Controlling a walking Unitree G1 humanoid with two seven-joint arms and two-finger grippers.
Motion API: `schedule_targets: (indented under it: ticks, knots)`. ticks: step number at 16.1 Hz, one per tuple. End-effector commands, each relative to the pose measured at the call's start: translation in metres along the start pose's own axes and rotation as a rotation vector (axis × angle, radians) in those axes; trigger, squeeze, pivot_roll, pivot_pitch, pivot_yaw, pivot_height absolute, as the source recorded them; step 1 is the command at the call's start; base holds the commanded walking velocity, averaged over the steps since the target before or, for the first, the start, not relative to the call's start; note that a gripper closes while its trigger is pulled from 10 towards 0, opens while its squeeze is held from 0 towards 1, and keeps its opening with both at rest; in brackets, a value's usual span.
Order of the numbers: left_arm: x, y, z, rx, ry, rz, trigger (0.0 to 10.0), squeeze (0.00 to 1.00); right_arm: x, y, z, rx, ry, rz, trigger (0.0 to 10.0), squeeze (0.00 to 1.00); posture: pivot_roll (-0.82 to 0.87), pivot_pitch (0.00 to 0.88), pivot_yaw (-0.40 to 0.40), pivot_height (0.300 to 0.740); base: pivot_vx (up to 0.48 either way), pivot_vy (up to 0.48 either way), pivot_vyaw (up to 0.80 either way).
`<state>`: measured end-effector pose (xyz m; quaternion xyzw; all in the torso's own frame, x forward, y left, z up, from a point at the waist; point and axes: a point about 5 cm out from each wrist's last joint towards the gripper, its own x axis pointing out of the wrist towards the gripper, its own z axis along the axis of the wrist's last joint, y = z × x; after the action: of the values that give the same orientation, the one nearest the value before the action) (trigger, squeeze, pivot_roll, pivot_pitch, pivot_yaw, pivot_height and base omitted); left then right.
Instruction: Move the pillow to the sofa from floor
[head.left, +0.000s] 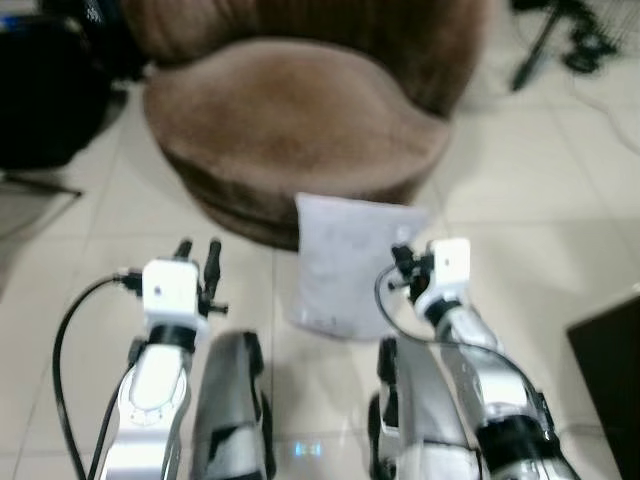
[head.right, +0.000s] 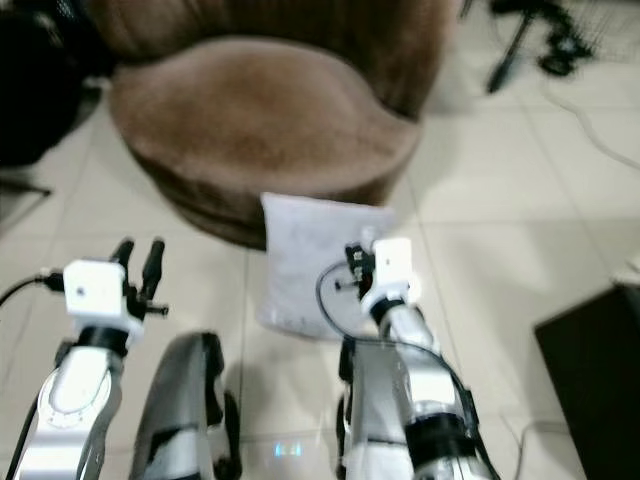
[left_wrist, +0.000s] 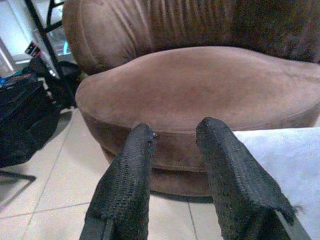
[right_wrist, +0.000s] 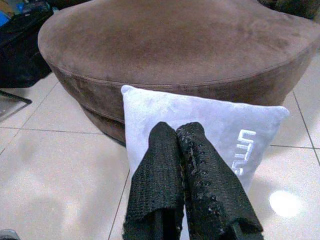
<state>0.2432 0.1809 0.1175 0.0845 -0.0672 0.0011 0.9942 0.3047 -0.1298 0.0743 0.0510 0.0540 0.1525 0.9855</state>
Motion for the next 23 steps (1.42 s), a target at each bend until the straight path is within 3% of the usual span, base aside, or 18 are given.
schedule_targets:
  ticks: [1,8,23]
  knots:
    - [-0.0014,0.0011,0.0003,0.001,0.004,0.012,10.0,0.0,-0.0001,0.0001,-0.0008,-0.001,0.003,0.008,10.0,0.0,0.04,0.256,-0.024,0.546,0.0,0.0,0.0]
    - [-0.0015,0.0055,-0.0013,0.005,0.013,0.01,10.0,0.0,-0.0012,0.0032,-0.0054,-0.012,0.021,0.007,10.0,0.0,0.04,0.273,-0.048,0.546,0.0,0.0,0.0]
    - [-0.001,0.0075,0.0034,-0.002,0.006,-0.009,10.0,0.0,0.0006,0.004,-0.0053,0.01,0.023,-0.011,10.0,0.0,0.05,0.289,-0.042,0.546,0.29,0.0,-0.09]
